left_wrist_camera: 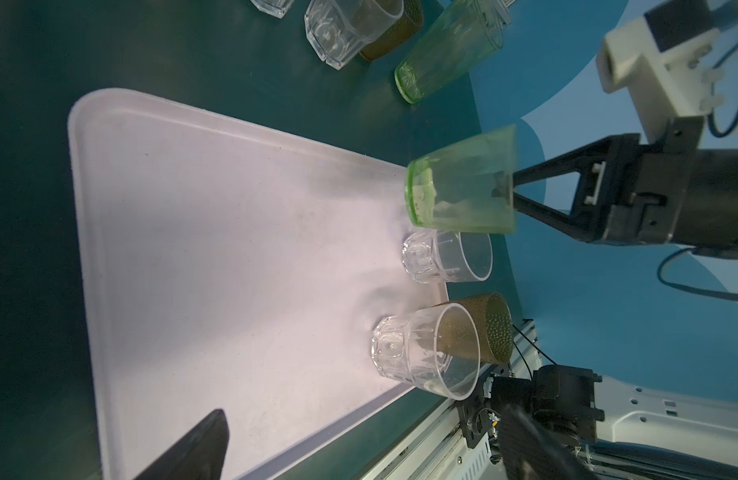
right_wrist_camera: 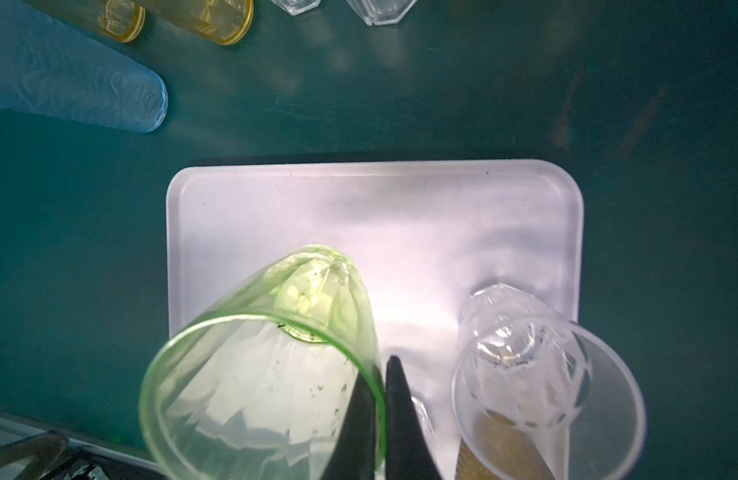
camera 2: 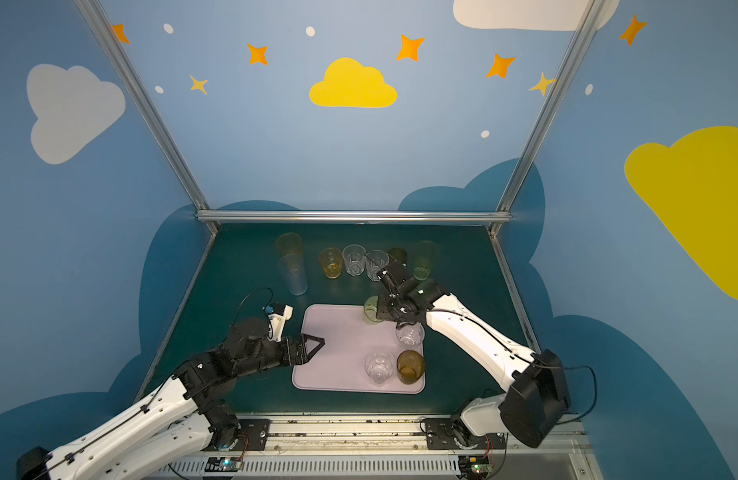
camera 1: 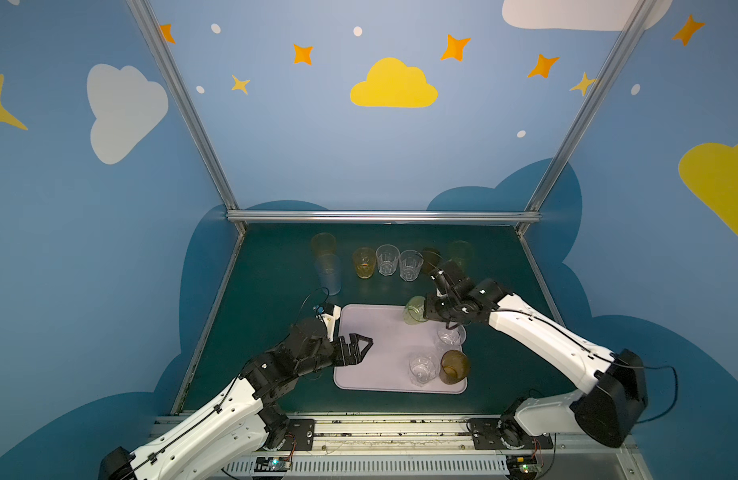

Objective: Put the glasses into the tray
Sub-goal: 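Lift the green glass with the right gripper and carry it over the tray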

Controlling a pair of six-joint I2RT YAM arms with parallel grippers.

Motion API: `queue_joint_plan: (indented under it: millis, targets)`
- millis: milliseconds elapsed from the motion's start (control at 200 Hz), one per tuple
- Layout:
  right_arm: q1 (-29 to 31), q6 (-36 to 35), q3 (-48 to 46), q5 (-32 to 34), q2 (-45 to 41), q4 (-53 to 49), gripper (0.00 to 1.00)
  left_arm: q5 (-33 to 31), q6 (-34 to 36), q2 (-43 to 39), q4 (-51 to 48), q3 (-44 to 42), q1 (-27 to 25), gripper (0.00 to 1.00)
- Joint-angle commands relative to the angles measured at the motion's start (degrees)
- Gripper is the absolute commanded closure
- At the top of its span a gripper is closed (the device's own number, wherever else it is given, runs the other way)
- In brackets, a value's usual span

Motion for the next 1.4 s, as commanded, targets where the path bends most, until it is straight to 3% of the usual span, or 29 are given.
queue_joint_plan:
  millis: [0,315,401,696,1392]
  targets:
    - [0.86,1.85,-1.77,2.17,-4.42,-2.73,1.0,0.28,-0.06,0.53,1.0,0.26,-0.31,0.0]
    - [2.82,3.39,-4.41,4.03,-8.14,-3.72,1.0,-0.12,-1.62,2.25,6.02,-0.33,-0.88,0.0]
    - [3.51,3.33,-3.68,4.84,-6.82,-3.98,1.0,-2.32,-1.53,2.97,6.37,0.77,-0.96,0.0]
    - [5.84,2.14,-1.99,6.3,-0.73,-4.27,1.0,-0.93,-1.65,5.83,7.67,2.99,-1.72,0.0]
    - [9.59,1.92,-0.58,10.44,7.07,-5.62,1.0,-5.58,-0.06,2.74,2.41,2.83,-2.63,0.0]
